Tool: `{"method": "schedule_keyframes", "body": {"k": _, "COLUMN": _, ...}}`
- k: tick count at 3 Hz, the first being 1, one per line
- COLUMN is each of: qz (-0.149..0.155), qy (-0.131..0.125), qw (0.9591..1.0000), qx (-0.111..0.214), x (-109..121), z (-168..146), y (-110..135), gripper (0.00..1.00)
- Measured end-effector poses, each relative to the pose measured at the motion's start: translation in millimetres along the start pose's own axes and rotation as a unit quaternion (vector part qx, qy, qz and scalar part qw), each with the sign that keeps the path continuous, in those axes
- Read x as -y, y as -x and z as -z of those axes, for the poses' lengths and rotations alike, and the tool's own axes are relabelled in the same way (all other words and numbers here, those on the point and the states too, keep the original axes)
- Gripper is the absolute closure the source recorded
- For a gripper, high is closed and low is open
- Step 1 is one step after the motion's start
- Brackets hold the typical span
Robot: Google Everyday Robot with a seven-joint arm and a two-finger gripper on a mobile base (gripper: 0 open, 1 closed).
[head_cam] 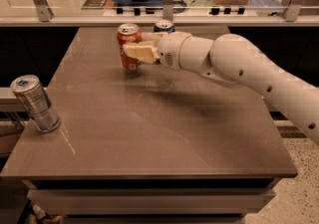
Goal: Move coke can near redbull can
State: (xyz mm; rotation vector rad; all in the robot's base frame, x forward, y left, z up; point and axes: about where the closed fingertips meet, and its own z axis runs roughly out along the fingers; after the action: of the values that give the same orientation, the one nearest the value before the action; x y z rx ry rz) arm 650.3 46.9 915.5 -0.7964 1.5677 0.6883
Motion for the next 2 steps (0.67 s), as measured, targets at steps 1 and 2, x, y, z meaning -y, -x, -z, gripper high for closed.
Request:
{"method": "schedule_keyframes", "body": {"k": 1, "qz": 0.001, "qy": 0.013, "qw": 0.9999, "qx": 0.005, "x": -2.5, "z": 16.3, "y": 9.1, "gripper": 1.00}}
{"method": "schedule_keyframes", "body": {"k": 2, "qz": 0.001, "qy": 0.037, "qw": 0.9993, "qx": 0.008, "x": -14.2, "z": 39.4, "y": 15.9, "gripper": 1.00}}
